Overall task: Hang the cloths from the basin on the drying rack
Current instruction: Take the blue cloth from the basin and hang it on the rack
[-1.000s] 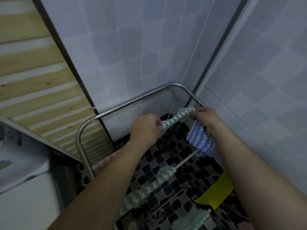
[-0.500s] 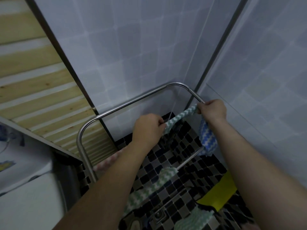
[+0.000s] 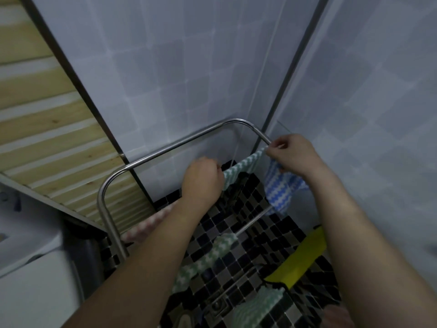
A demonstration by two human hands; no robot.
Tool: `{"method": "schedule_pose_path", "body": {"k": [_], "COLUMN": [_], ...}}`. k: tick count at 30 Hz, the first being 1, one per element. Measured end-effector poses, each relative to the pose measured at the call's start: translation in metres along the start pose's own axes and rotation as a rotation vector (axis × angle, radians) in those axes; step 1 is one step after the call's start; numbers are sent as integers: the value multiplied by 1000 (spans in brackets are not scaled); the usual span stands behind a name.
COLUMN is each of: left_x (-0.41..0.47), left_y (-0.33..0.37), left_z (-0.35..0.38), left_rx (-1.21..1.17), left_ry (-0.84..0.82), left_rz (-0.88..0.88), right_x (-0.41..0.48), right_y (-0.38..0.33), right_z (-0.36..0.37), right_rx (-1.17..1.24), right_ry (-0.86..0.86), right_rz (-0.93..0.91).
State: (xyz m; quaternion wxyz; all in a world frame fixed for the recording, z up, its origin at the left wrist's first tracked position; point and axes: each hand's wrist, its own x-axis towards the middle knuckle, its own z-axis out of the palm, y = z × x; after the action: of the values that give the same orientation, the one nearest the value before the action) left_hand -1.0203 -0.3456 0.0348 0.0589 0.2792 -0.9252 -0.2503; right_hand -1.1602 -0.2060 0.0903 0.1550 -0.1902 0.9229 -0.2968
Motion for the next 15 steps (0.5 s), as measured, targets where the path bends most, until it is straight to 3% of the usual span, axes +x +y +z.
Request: {"method": "schedule_pose_path", "body": {"k": [3, 6, 8, 15], "left_x": [-19, -45, -62, -103], "left_y": [27, 54, 64, 71], "left_z": [-11, -14, -13, -31], "left_rx": [-307, -780, -957, -980], "left_ry": [25, -200, -316, -221], "left_rz": [24, 20, 67, 78], "right_x": [-36, -69, -88, -129], "right_y": [-10, -12, -9, 11], "right_z": [-28, -47, -54, -54], "right_rx": [266, 475, 584, 795], "right_ry": [-211, -313, -351, -475], "right_rz": [20, 42, 26, -85]}}
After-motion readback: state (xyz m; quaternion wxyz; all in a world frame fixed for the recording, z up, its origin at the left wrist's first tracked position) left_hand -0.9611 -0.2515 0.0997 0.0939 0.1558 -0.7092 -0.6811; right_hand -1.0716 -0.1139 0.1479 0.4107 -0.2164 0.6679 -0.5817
